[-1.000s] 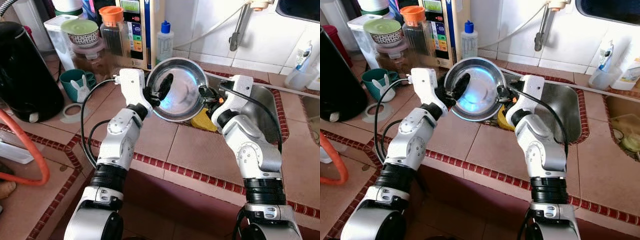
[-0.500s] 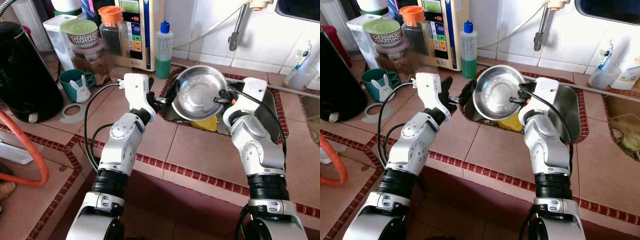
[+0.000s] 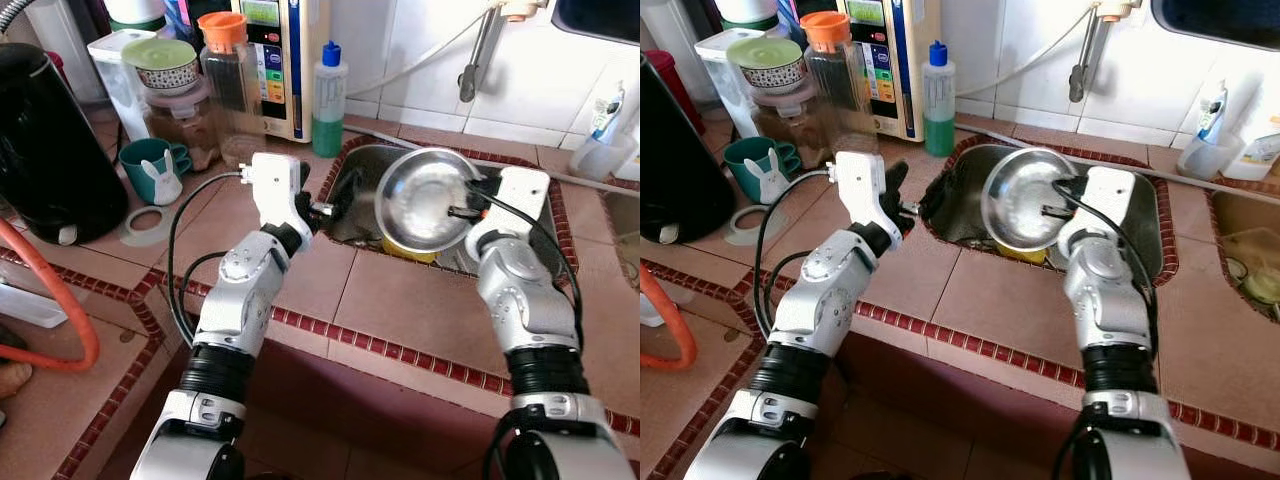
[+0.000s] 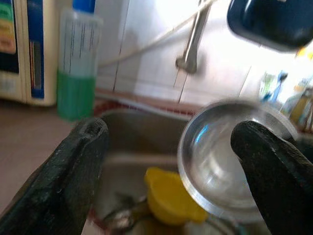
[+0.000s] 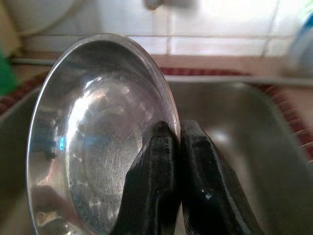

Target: Kitchen organization

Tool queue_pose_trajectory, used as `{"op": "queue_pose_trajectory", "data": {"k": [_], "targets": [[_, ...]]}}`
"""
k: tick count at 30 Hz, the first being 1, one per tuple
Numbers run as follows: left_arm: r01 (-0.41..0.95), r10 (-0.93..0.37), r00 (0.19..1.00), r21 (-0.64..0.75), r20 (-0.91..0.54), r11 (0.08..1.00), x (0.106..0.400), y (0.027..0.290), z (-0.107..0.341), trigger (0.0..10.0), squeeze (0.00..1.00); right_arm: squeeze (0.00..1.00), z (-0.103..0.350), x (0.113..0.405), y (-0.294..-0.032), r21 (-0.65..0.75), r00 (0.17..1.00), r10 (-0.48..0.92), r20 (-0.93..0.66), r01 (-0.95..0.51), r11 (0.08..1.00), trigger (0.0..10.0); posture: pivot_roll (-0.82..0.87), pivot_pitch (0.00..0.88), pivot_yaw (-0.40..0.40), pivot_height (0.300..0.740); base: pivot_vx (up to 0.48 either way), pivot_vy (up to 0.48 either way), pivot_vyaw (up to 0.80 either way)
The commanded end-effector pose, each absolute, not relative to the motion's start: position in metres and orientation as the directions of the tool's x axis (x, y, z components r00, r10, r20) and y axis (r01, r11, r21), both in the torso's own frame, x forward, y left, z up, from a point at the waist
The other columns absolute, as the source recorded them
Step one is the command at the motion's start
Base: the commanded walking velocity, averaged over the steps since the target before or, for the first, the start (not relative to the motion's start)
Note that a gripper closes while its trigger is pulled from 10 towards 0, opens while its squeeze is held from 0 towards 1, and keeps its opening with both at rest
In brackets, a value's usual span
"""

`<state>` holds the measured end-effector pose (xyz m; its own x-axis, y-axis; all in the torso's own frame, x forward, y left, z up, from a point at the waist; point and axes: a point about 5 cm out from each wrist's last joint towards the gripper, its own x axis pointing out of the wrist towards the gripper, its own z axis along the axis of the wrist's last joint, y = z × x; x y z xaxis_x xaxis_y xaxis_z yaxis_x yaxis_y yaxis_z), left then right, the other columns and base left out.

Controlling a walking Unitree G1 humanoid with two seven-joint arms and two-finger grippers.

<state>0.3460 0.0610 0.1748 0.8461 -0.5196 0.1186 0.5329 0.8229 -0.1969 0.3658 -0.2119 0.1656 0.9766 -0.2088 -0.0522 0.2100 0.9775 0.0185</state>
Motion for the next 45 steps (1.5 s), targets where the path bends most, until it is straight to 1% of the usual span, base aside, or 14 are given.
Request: {"op": "queue_pose_trajectory", "data": {"k": [1,2,8,12,18,19,20,37,38,39,40,45], "targets": [[0.542,-0.538,0.840,-0.168,0.070,0.823,0.342,0.060,0.168,10.0,1.00,0.00,0.178,0.373,-0.211,-0.024,0.979,-0.205,0.018,0.206,0.978,10.0,0.04,0.035,0.036,0.740,0.000,0.000,0.00],[0.540,-0.539,0.841,-0.165,0.058,0.825,0.341,0.060,0.165,10.0,1.00,0.00,0.178,0.374,-0.212,-0.052,0.977,-0.211,0.020,0.211,0.976,10.0,0.04,0.035,0.036,0.740,0.000,0.000,0.00],[0.571,-0.580,0.812,-0.115,-0.071,0.813,0.334,0.060,0.145,10.0,1.00,0.00,0.172,0.381,-0.216,-0.089,0.971,-0.238,0.003,0.238,0.967,10.0,0.05,0.044,0.054,0.740,0.000,0.000,0.00],[0.578,-0.586,0.805,-0.104,-0.090,0.809,0.332,0.060,0.143,10.0,1.00,0.00,0.169,0.383,-0.213,-0.120,0.979,-0.203,0.025,0.204,0.971,10.0,0.06,0.046,0.057,0.740,0.000,0.000,0.00],[0.594,-0.600,0.793,-0.082,-0.104,0.800,0.328,0.059,0.143,10.0,1.00,0.00,0.147,0.383,-0.210,-0.168,0.982,-0.177,-0.066,0.164,0.972,10.0,0.08,0.046,0.058,0.740,0.000,0.000,0.00],[0.593,-0.598,0.794,-0.081,-0.106,0.801,0.328,0.060,0.143,10.0,1.00,0.62,0.146,0.383,-0.210,-0.168,0.981,-0.179,-0.071,0.165,0.972,10.0,0.08,0.046,0.058,0.740,0.000,0.000,0.00],[0.592,-0.597,0.795,-0.079,-0.108,0.802,0.327,0.061,0.143,10.0,1.00,1.00,0.144,0.383,-0.210,-0.164,0.981,-0.178,-0.078,0.164,0.973,10.0,0.09,0.041,0.060,0.740,0.000,0.000,0.00],[0.594,-0.596,0.793,-0.056,-0.124,0.803,0.327,0.061,0.143,10.0,1.00,1.00,0.142,0.385,-0.207,-0.121,0.984,-0.160,-0.071,0.151,0.981,10.0,0.09,0.028,0.058,0.740,0.000,0.000,0.00],[0.591,-0.593,0.795,-0.055,-0.128,0.805,0.327,0.061,0.142,10.0,0.62,1.00,0.142,0.385,-0.208,-0.110,0.984,-0.163,-0.070,0.154,0.982,10.0,0.09,0.027,0.058,0.740,0.000,0.000,0.00],[0.589,-0.590,0.797,-0.052,-0.128,0.807,0.327,0.061,0.142,10.0,0.18,1.00,0.142,0.385,-0.208,-0.107,0.984,-0.162,-0.069,0.155,0.982,10.0,0.09,0.026,0.057,0.740,0.000,0.000,0.00],[0.586,-0.587,0.800,-0.051,-0.125,0.809,0.327,0.061,0.143,10.0,0.00,1.00,0.142,0.385,-0.208,-0.103,0.984,-0.164,-0.065,0.157,0.982,10.0,0.09,0.025,0.057,0.740,0.000,0.000,0.00],[0.564,-0.564,0.821,-0.037,-0.090,0.825,0.330,0.060,0.148,10.0,0.00,1.00,0.145,0.382,-0.207,-0.077,0.987,-0.160,-0.024,0.158,0.984,10.0,0.08,0.020,0.049,0.740,0.000,0.000,0.00]]}}
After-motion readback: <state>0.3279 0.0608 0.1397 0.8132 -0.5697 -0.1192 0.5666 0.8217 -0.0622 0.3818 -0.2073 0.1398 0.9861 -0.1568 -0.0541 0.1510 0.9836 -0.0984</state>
